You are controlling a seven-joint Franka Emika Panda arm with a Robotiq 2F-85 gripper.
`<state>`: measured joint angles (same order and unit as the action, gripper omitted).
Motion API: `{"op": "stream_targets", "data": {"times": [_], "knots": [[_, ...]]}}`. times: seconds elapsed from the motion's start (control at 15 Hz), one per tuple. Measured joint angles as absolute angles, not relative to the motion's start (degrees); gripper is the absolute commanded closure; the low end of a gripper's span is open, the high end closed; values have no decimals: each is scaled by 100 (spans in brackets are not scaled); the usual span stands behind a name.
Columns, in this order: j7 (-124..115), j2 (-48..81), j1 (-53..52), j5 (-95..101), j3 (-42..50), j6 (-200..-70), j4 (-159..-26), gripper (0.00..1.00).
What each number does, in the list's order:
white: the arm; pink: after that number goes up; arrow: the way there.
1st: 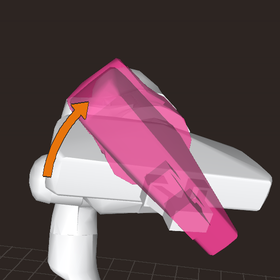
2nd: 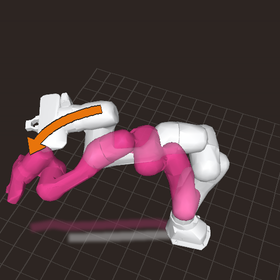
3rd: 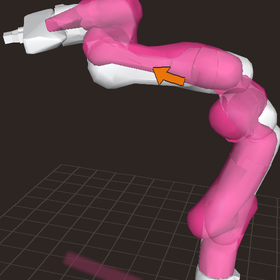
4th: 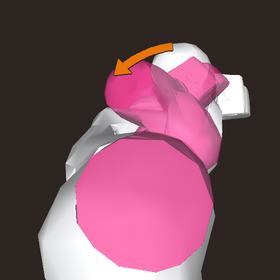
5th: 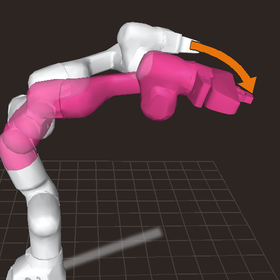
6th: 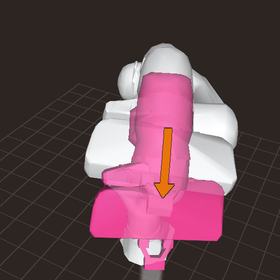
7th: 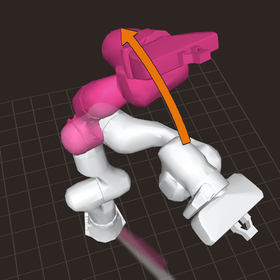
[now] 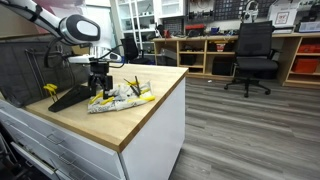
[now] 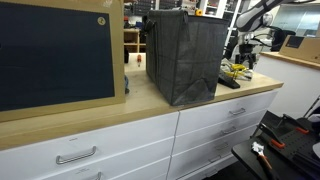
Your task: Pick up one yellow object from the right and put it in the silver tin
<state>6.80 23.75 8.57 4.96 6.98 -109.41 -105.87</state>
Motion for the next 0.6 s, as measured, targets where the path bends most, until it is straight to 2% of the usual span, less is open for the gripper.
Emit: {"op": "stream_targets", "data": {"times": [0.6], "knots": [[610, 2497, 664, 748, 653, -11061, -10526, 0]]}}
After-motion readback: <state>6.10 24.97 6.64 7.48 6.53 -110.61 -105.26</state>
